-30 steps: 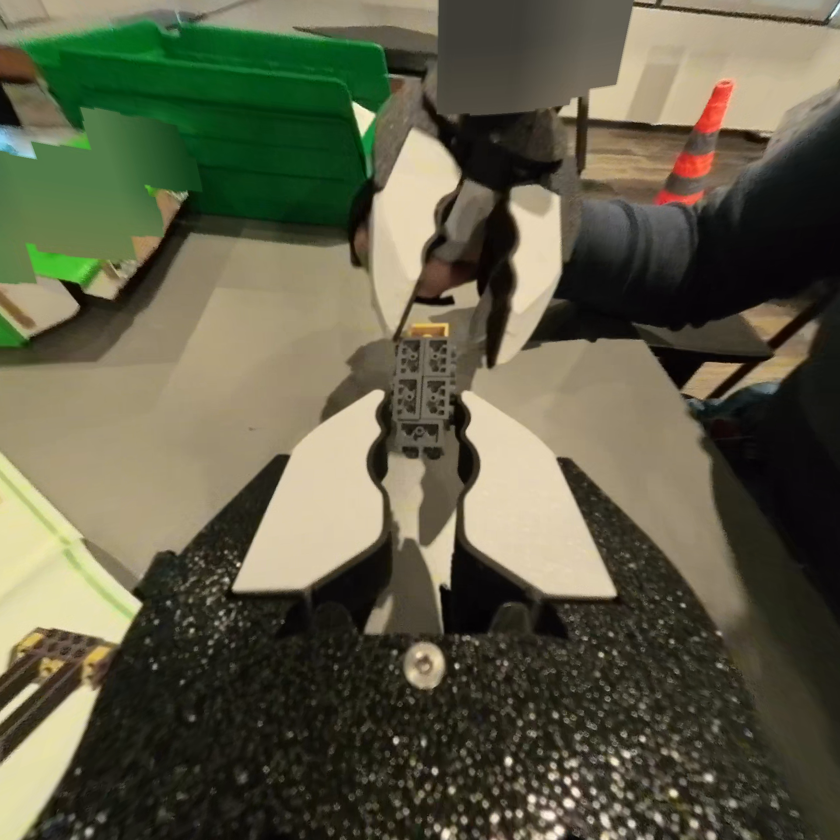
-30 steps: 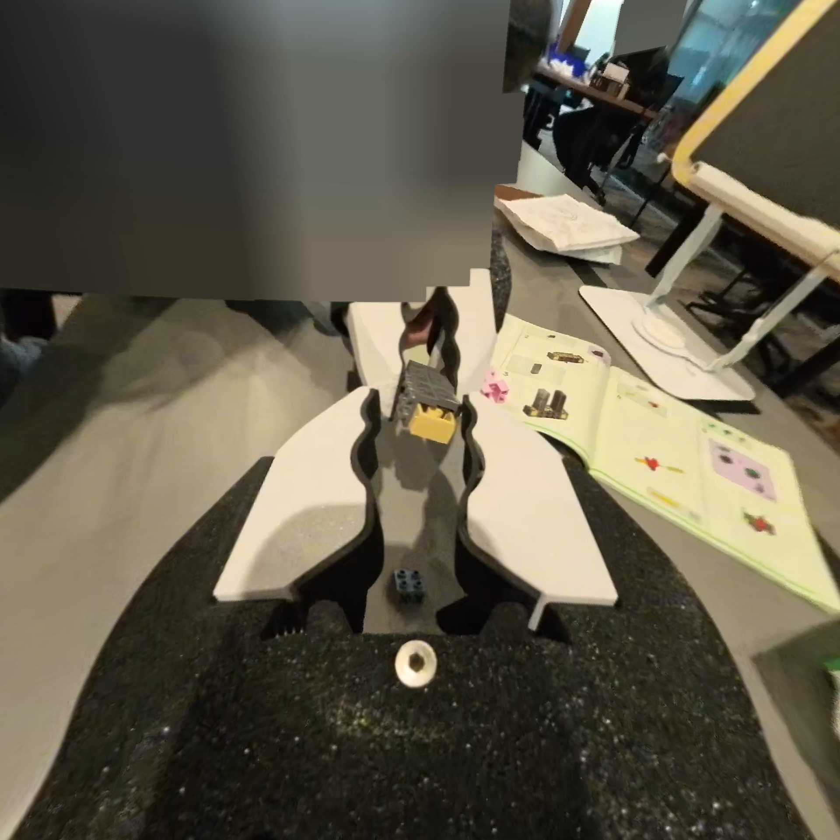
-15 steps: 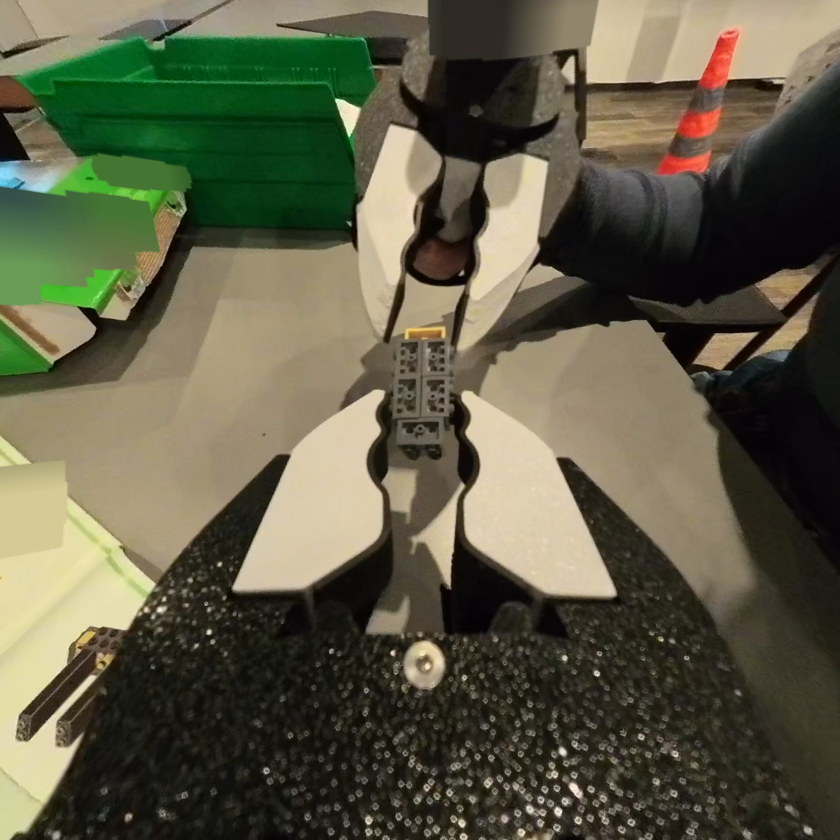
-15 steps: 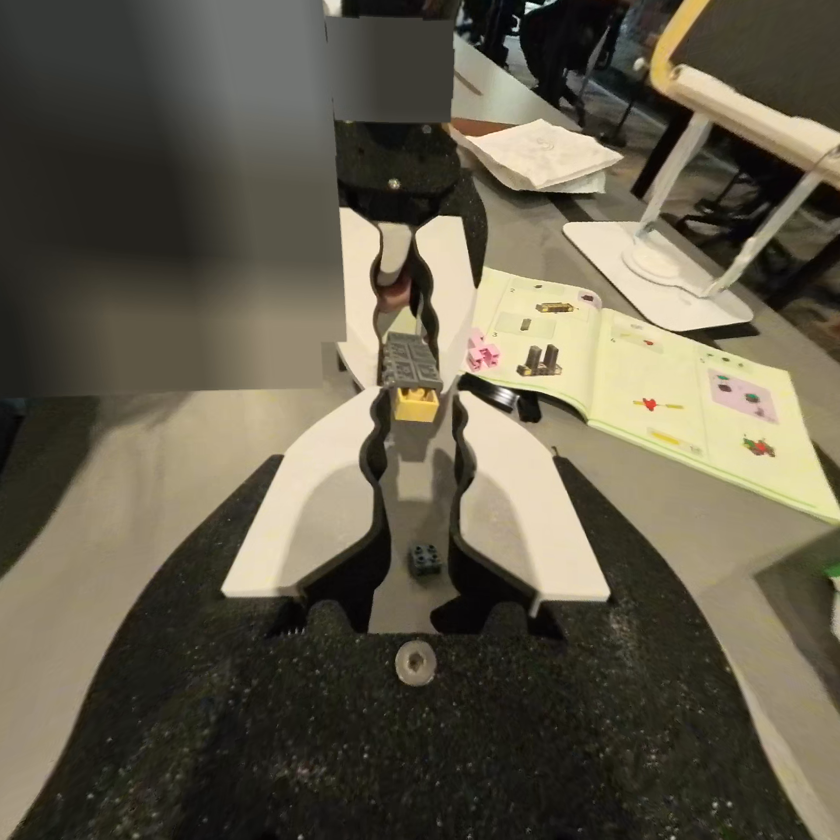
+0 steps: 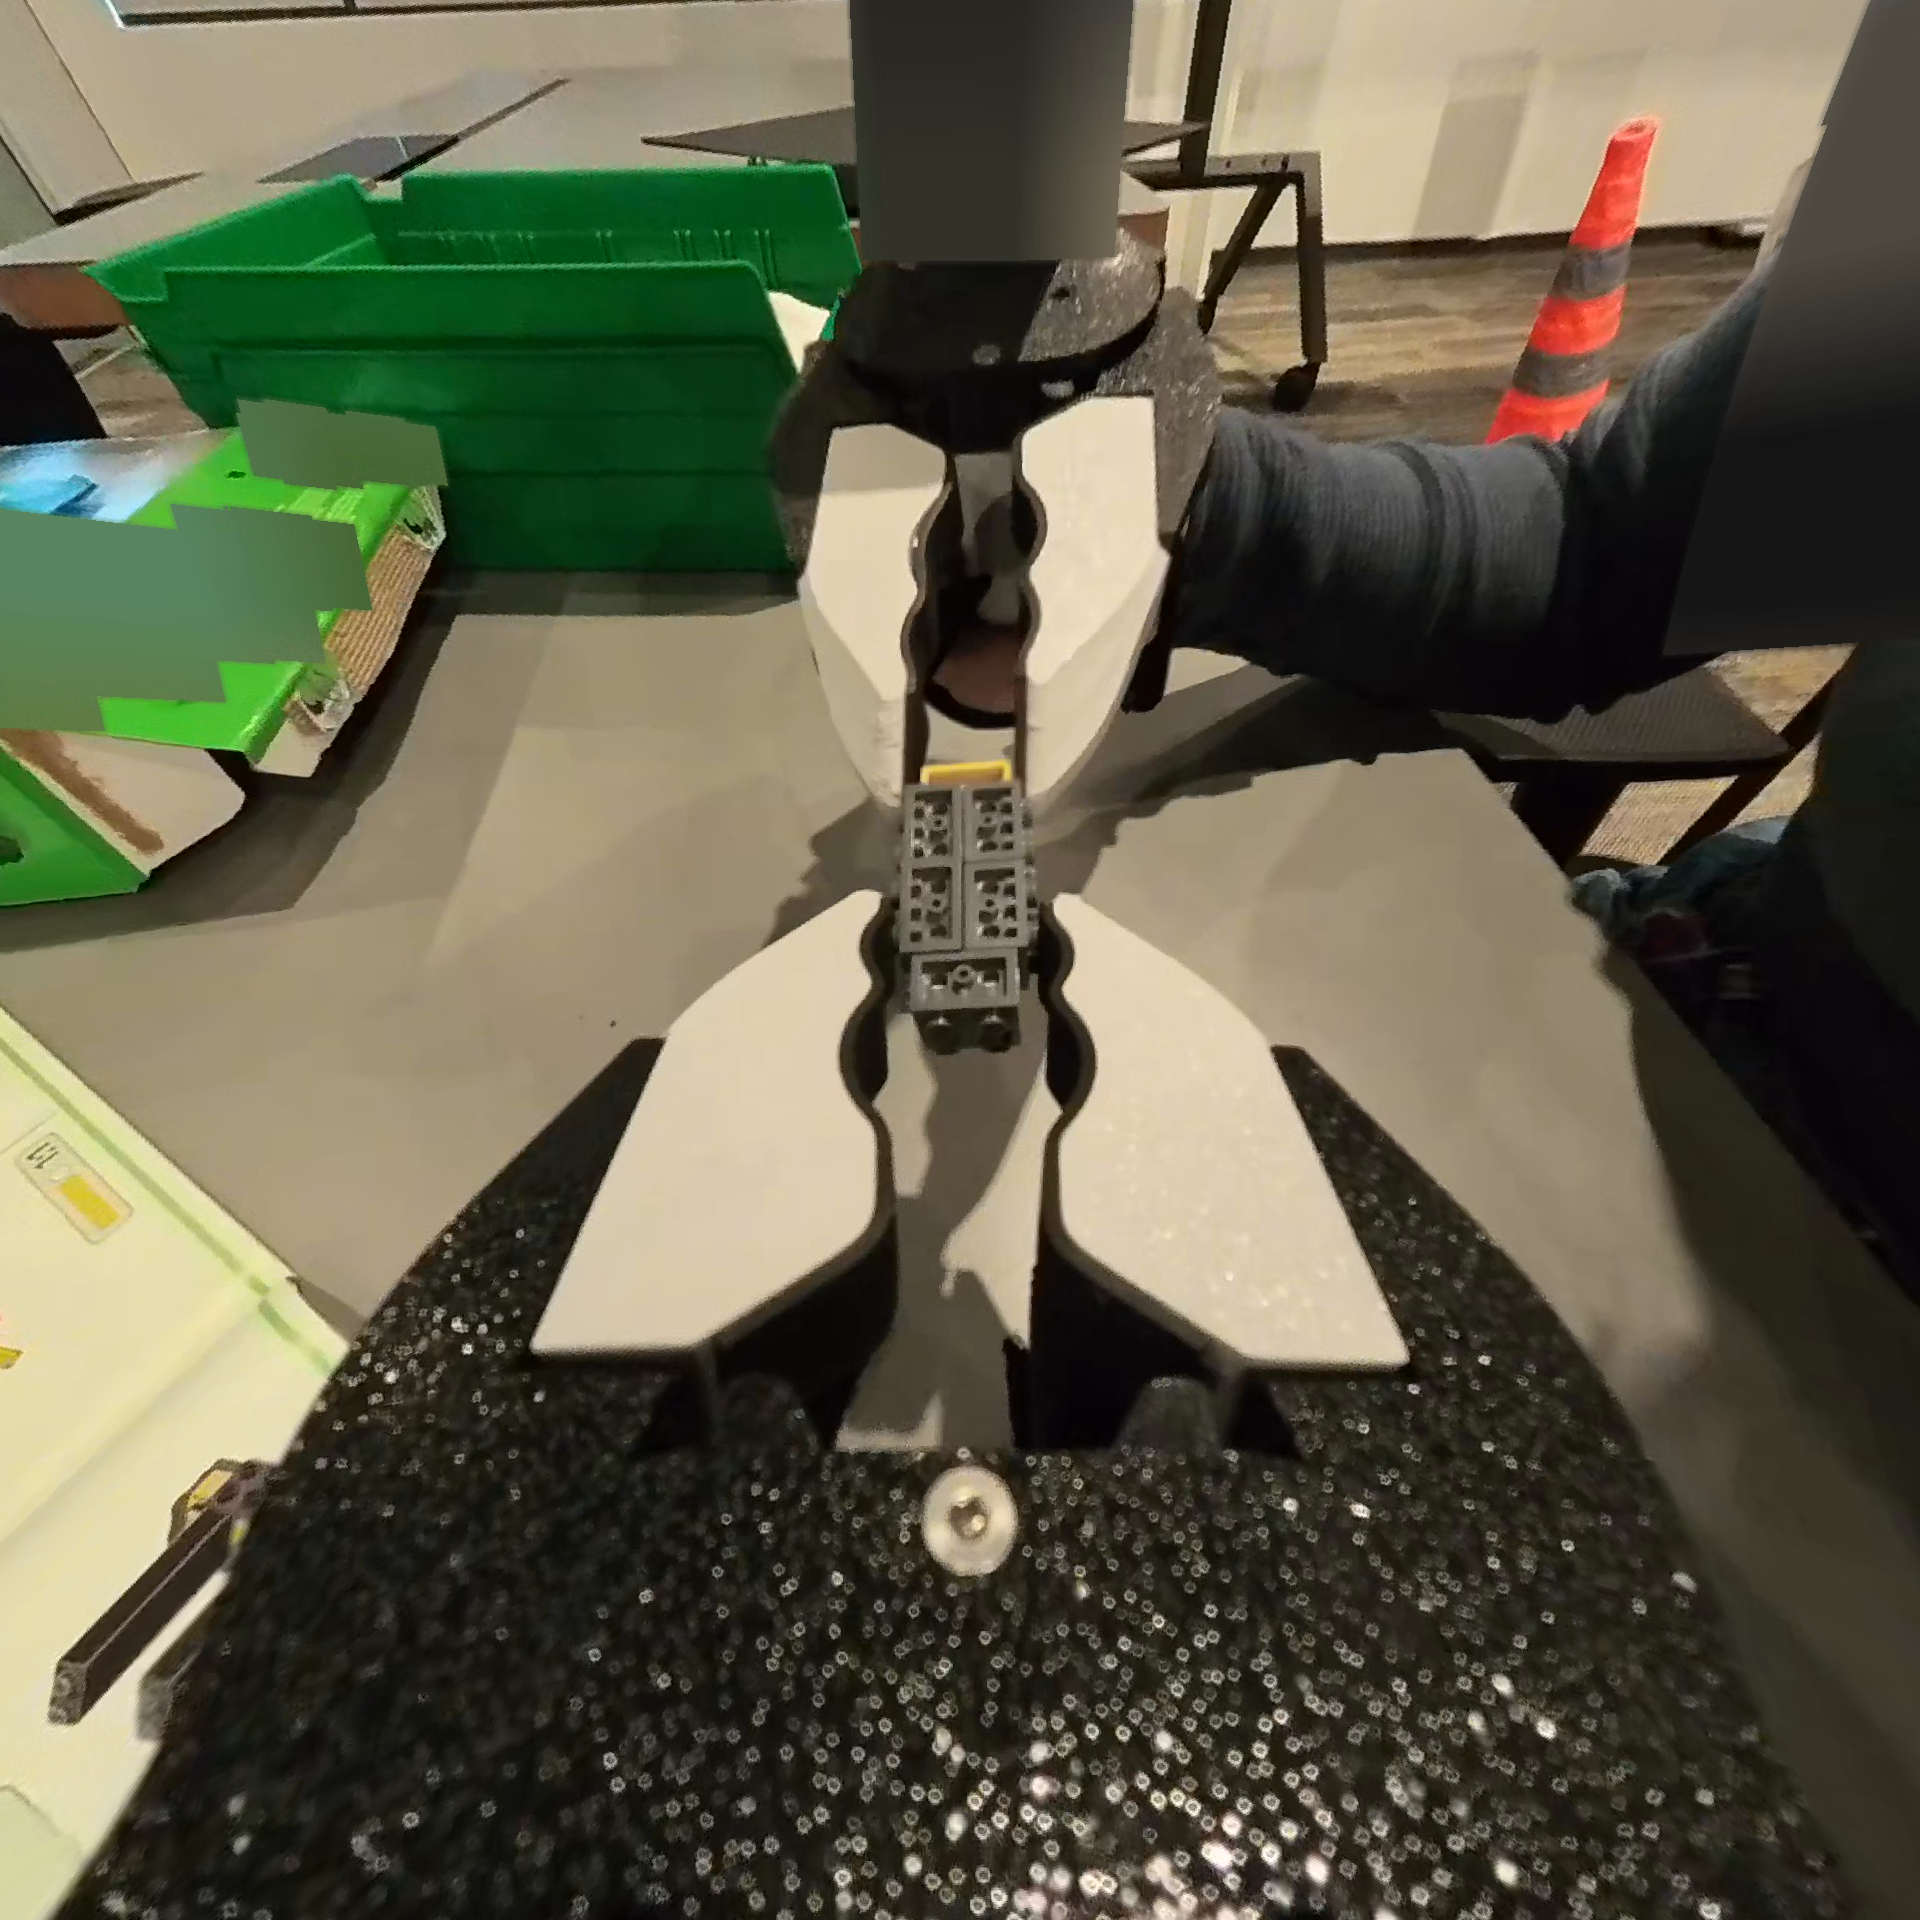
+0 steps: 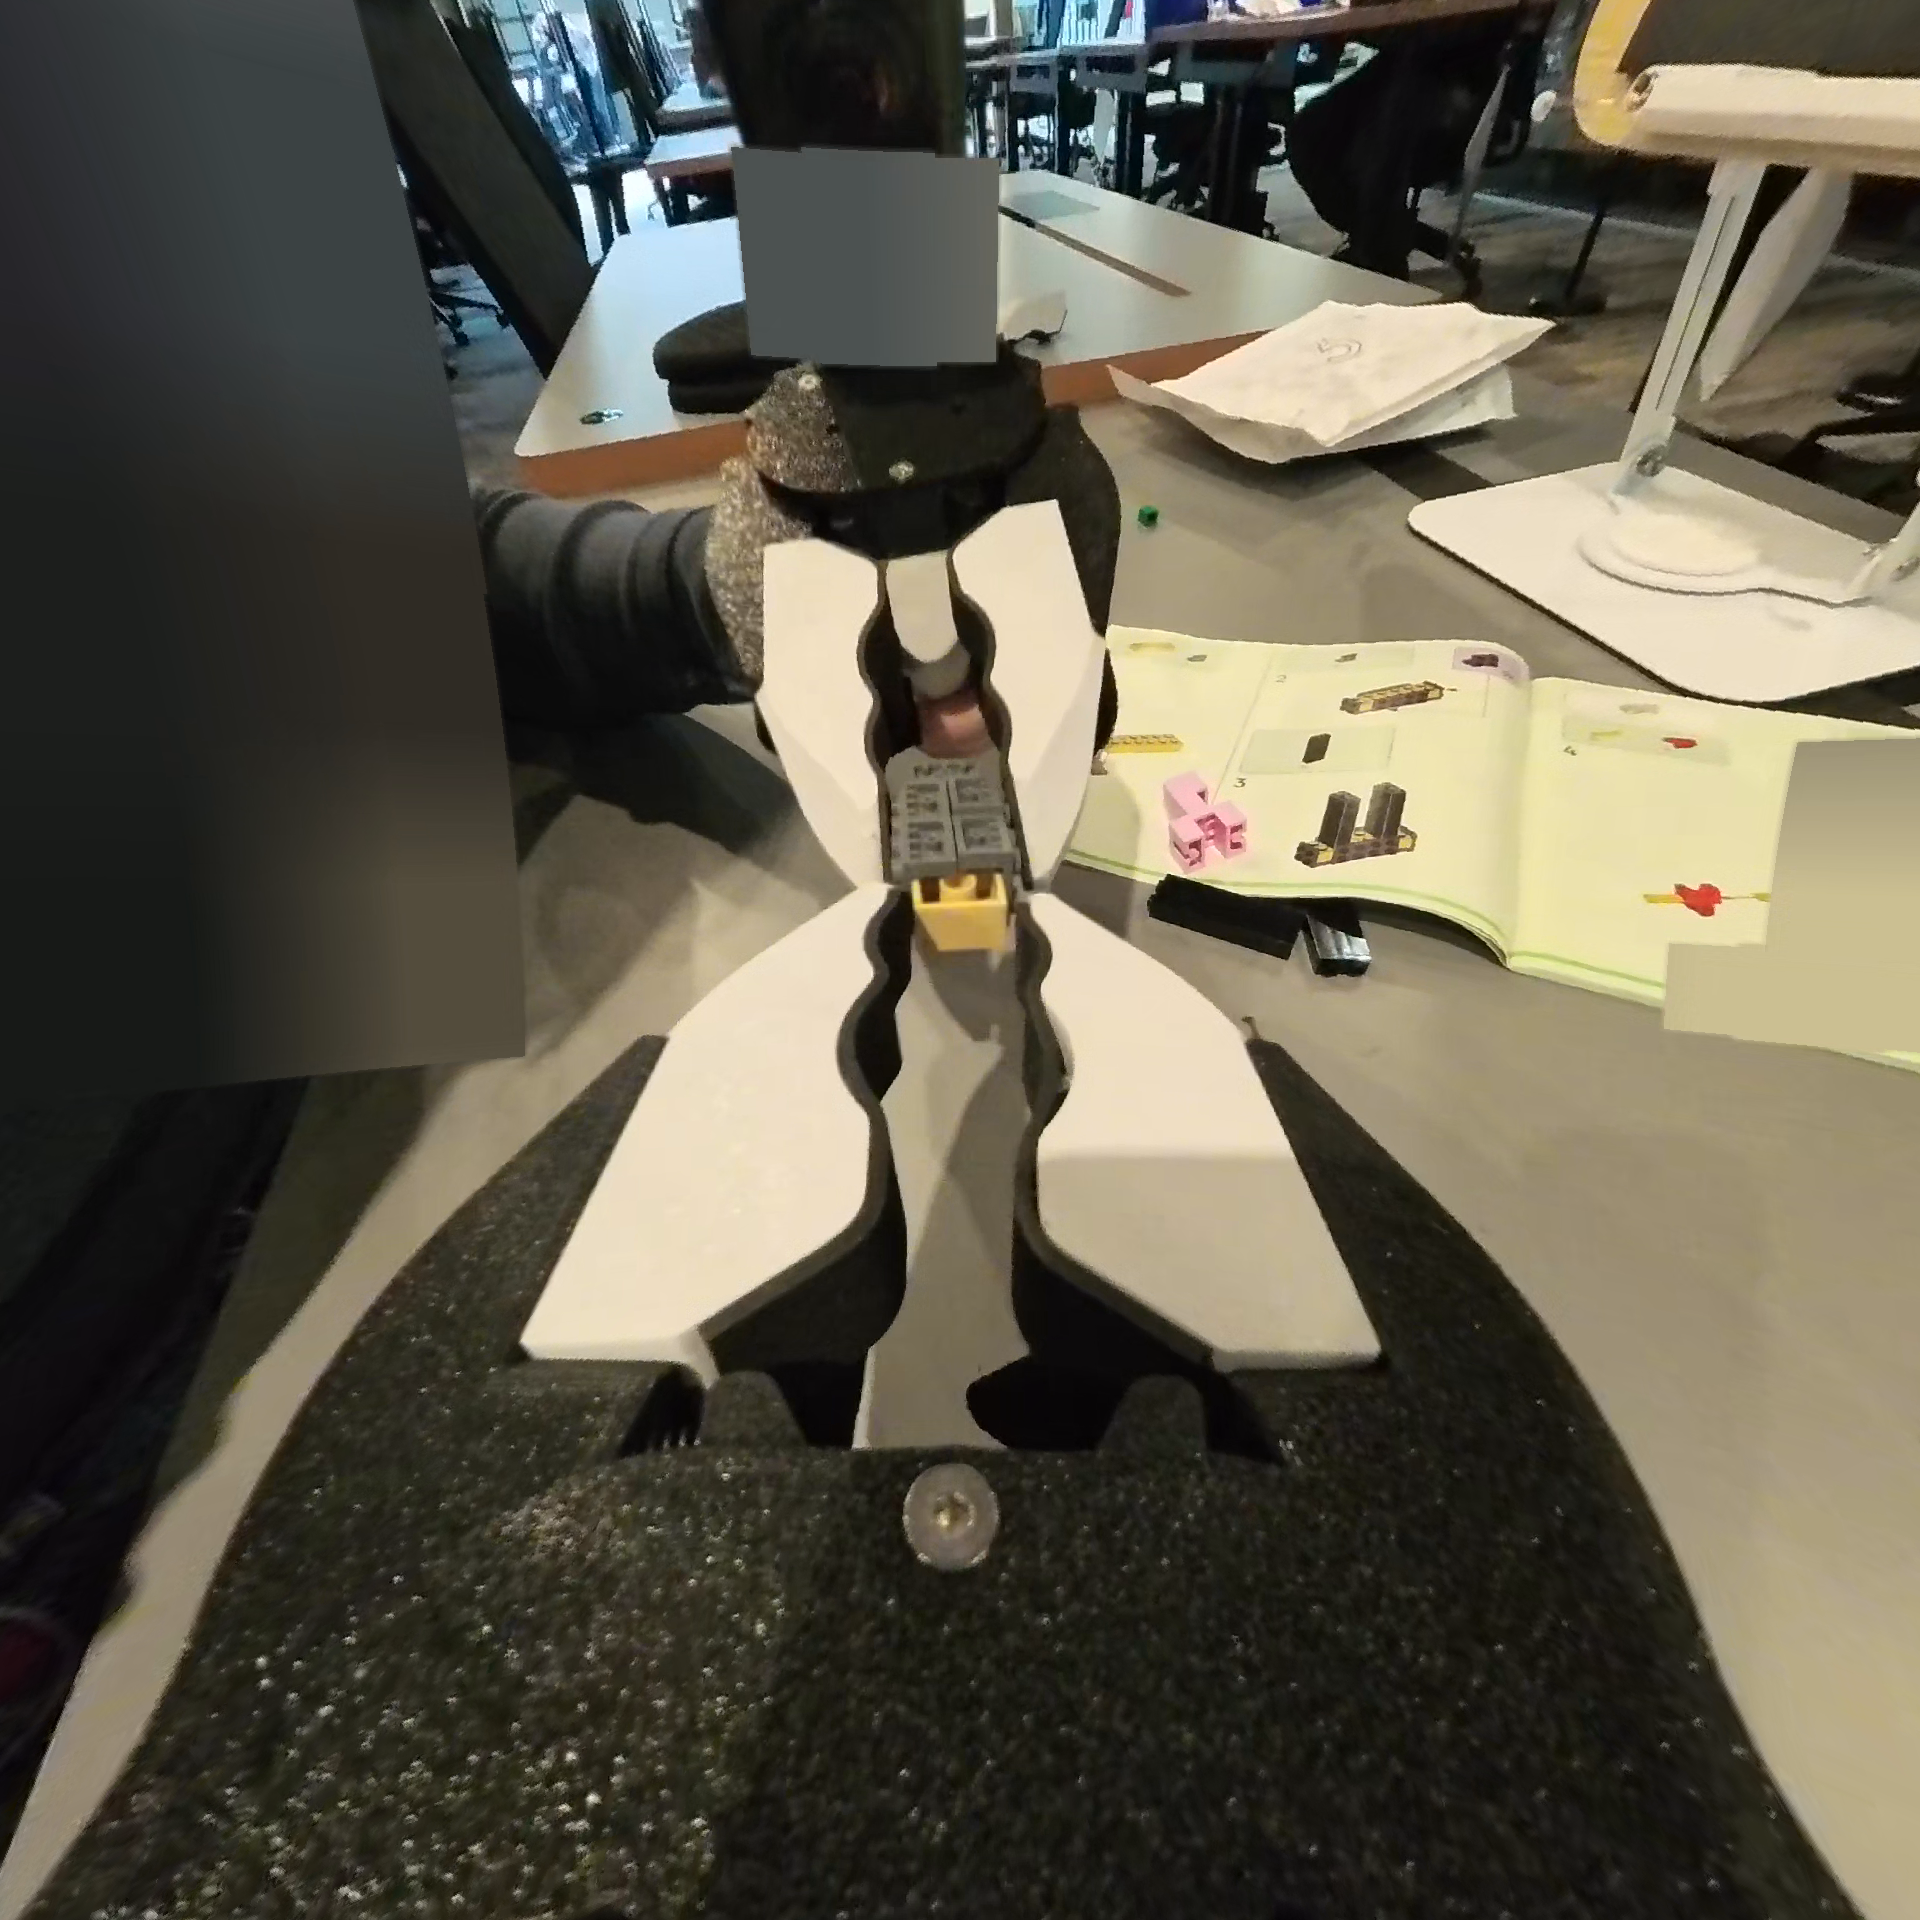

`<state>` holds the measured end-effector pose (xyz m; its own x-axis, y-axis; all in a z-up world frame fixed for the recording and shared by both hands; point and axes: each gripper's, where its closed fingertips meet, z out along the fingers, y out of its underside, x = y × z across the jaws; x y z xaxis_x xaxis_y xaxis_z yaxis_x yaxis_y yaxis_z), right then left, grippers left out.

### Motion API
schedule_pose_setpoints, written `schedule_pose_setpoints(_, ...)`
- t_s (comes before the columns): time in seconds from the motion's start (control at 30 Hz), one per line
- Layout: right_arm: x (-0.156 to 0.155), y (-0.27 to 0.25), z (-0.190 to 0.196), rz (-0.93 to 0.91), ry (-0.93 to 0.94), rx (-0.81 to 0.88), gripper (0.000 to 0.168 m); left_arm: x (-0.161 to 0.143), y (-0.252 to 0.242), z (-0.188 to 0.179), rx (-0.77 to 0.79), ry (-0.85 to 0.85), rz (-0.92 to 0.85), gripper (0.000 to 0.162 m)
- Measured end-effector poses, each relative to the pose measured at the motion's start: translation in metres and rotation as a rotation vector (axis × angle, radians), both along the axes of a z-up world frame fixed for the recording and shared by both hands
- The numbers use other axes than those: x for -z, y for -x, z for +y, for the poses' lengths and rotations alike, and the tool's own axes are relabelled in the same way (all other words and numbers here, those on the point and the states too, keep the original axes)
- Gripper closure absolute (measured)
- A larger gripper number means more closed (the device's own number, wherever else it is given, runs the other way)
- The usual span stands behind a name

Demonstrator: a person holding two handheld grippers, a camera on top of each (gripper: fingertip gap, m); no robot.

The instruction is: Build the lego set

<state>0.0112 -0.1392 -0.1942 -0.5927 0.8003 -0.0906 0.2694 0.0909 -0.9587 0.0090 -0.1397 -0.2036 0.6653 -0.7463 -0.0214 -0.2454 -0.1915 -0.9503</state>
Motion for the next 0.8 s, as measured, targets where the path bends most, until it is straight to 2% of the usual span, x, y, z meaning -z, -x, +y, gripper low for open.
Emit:
schedule_pose_setpoints(0.33, -0.006, 0.0, 0.0, 0.018, 0.058, -0.007, 0.152, -0.008, 0.001, 0.0, -0.003, -0.011, -0.067, 0.134)
schedule_pose_setpoints(0.43, -0.008, 0.005, 0.002, 0.007, 0.137, 0.022, 0.152, -0.012, 0.009, 0.006, -0.084, -0.098, -0.009, 0.105)
schedule_pose_setpoints(0.5, -0.008, 0.009, 0.005, -0.012, 0.2, 0.05, 0.152, -0.015, 0.016, 0.01, -0.149, -0.216, 0.121, 0.1)
schedule_pose_setpoints(0.63, -0.013, 0.012, 0.006, -0.051, 0.35, 0.058, 0.152, -0.019, 0.017, 0.01, -0.21, -0.46, 0.378, 0.105)
schedule_pose_setpoints(0.8, -0.012, 0.012, 0.002, -0.101, 0.421, 0.048, 0.152, -0.022, 0.014, 0.008, -0.233, -0.585, 0.455, 0.125)
